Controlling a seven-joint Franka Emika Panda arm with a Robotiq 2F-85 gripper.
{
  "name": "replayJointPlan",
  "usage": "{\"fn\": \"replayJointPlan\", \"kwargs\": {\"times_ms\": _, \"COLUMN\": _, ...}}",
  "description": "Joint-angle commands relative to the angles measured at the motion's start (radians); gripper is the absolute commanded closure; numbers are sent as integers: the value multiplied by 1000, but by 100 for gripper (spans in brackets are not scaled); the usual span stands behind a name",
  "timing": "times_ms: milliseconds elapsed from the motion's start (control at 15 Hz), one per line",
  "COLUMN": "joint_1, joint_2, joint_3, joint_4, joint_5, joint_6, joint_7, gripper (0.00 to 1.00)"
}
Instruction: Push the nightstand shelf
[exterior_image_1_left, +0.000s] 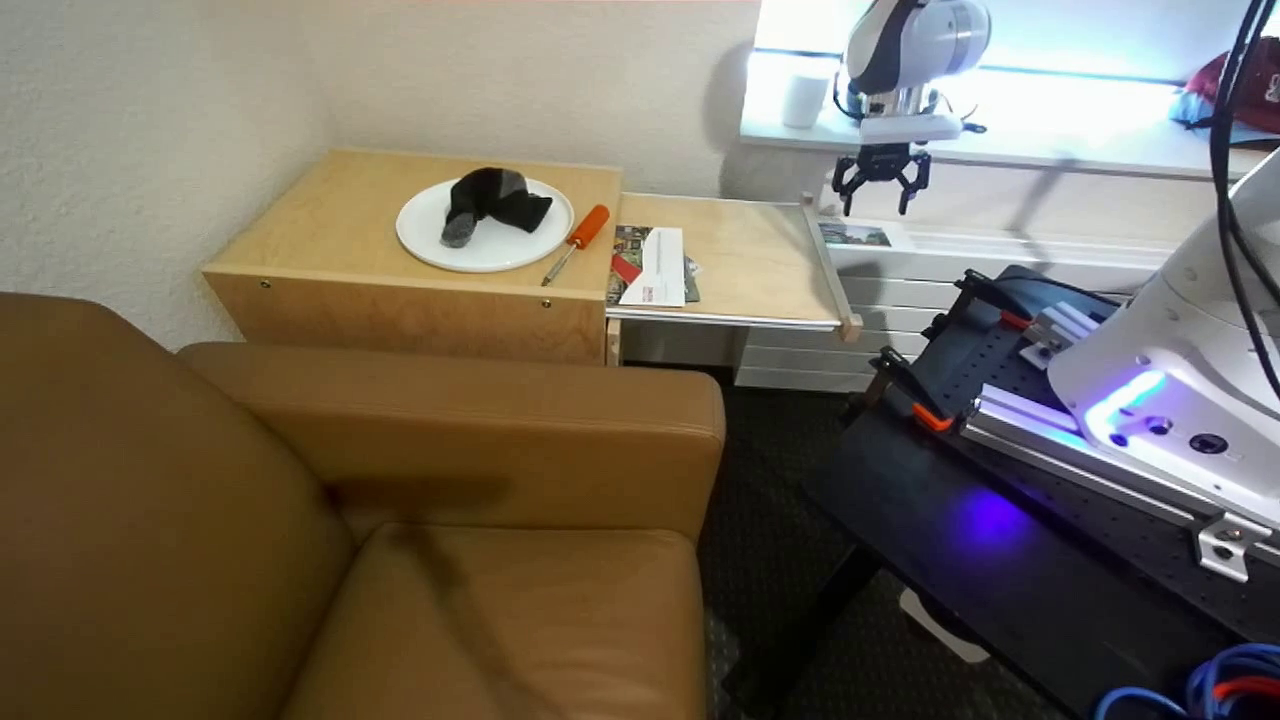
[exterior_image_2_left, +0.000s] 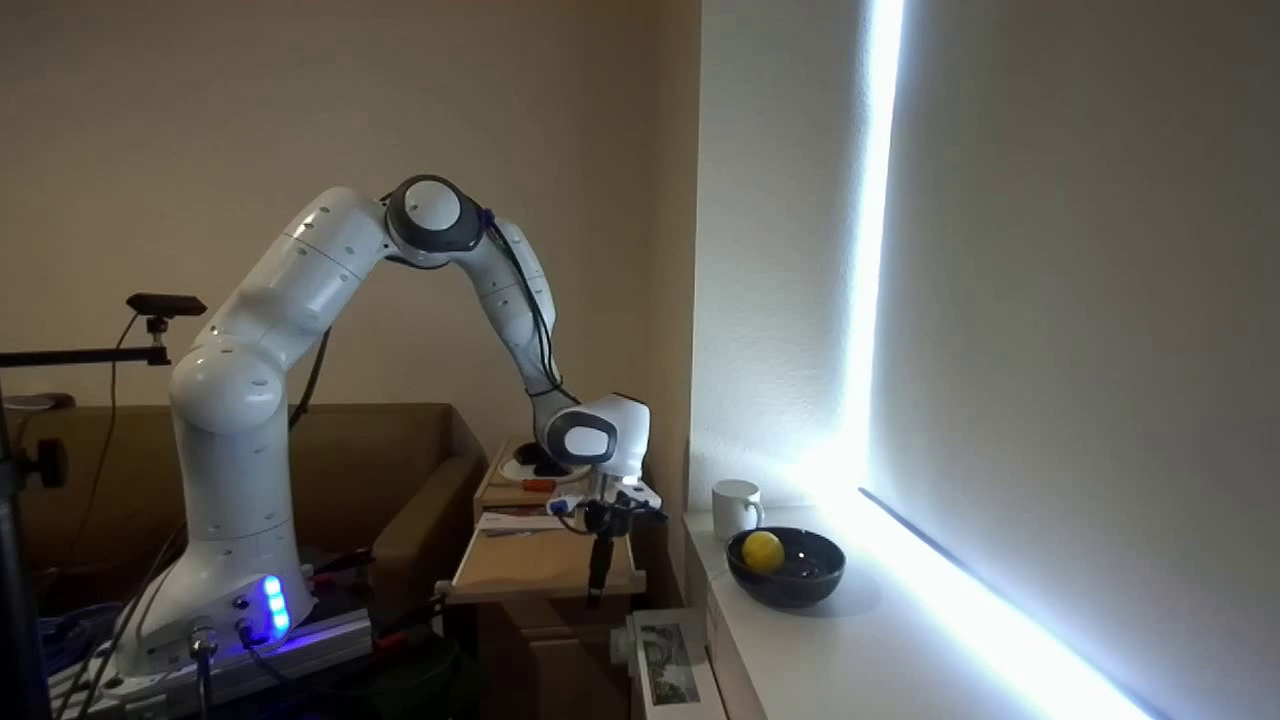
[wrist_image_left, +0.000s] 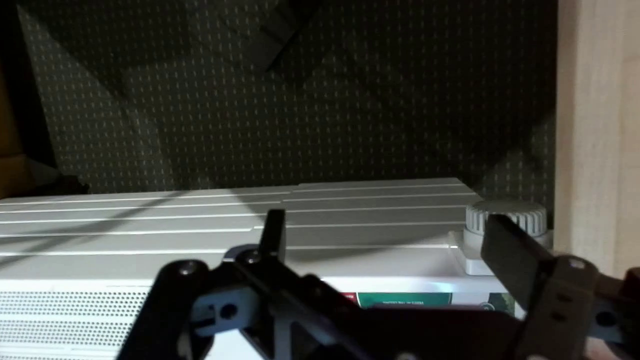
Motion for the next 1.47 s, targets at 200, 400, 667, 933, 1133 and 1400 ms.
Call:
{"fn": "replayJointPlan", "kwargs": {"times_ms": 200, "joint_1": -69, "joint_2": 124, "joint_3": 117, "joint_4": 13, "joint_5": 172, "joint_6": 180, "joint_7": -47, "gripper": 0}}
{"fn": "replayJointPlan", "kwargs": {"times_ms": 400, "joint_1": -26, "joint_2": 127, "joint_3": 83, "joint_4": 8, "joint_5": 164, "joint_6": 167, "joint_7": -25, "gripper": 0}}
{"fn": "replayJointPlan", "kwargs": {"times_ms": 667, "joint_1": -36, "joint_2": 143, "joint_3": 122, "joint_4": 34, "joint_5": 176, "joint_6": 158, "joint_7": -48, "gripper": 0}}
{"fn": "replayJointPlan", "kwargs": {"times_ms": 933, "joint_1": 15, "joint_2": 125, "joint_3": 155, "joint_4": 16, "joint_5": 157, "joint_6": 184, "joint_7": -58, "gripper": 0}}
{"fn": "replayJointPlan", "kwargs": {"times_ms": 1133, "joint_1": 102, "joint_2": 113, "joint_3": 154, "joint_4": -10, "joint_5": 124, "joint_6": 226, "joint_7": -56, "gripper": 0}}
{"fn": "replayJointPlan", "kwargs": {"times_ms": 1400, "joint_1": 326, "joint_2": 113, "joint_3": 75, "joint_4": -52, "joint_5": 24, "joint_6": 315, "joint_7": 2, "gripper": 0}}
